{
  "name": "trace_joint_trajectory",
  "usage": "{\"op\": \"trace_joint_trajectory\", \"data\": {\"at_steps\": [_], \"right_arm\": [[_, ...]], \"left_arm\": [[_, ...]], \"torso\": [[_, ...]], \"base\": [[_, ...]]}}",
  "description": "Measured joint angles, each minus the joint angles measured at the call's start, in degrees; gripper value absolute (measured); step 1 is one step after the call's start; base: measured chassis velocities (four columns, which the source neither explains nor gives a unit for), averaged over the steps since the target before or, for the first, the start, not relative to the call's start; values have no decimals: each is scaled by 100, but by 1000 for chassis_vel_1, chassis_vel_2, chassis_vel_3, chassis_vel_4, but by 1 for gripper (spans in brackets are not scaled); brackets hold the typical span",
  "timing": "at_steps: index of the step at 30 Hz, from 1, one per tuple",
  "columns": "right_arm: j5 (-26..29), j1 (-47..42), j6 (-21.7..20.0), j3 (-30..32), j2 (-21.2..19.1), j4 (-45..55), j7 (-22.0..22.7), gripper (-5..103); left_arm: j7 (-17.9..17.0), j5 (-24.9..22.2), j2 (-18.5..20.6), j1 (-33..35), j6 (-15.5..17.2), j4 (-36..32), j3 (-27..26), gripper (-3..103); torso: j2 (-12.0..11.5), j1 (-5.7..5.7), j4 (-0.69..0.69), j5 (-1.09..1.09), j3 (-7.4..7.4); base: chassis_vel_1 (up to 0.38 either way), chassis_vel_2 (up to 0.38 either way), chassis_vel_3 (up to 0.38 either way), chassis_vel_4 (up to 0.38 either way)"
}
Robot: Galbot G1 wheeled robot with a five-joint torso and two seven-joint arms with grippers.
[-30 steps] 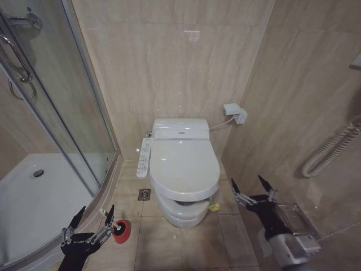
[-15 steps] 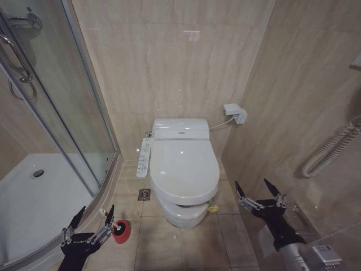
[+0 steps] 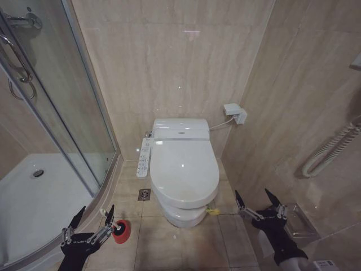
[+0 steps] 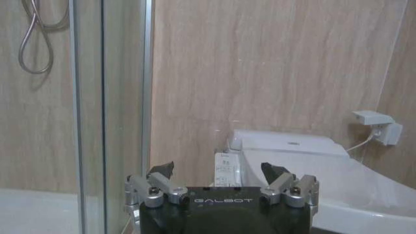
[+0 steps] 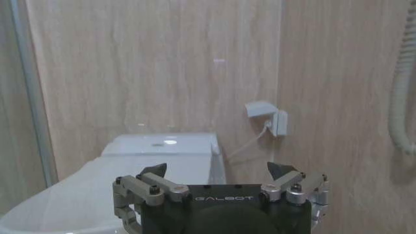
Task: Open the toilet lid, clean the toilet bowl with a toilet brush, close the toilet lid, and flush.
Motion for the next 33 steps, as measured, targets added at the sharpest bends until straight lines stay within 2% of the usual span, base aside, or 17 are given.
{"op": "trace_joint_trajectory", "data": {"at_steps": [10,33], "right_arm": [[-60,7,-246,-99,8,0,229,100],[39,-144,-536,-130,-87,-10,615,100]], "left_arm": [[0,0,0,0,0,0,0,92],[0,0,0,0,0,0,0,92]], "torso": [[0,0,1,0,0],[0,0,-1,0,0]], "base": [[0,0,0,0],[0,0,0,0]]}}
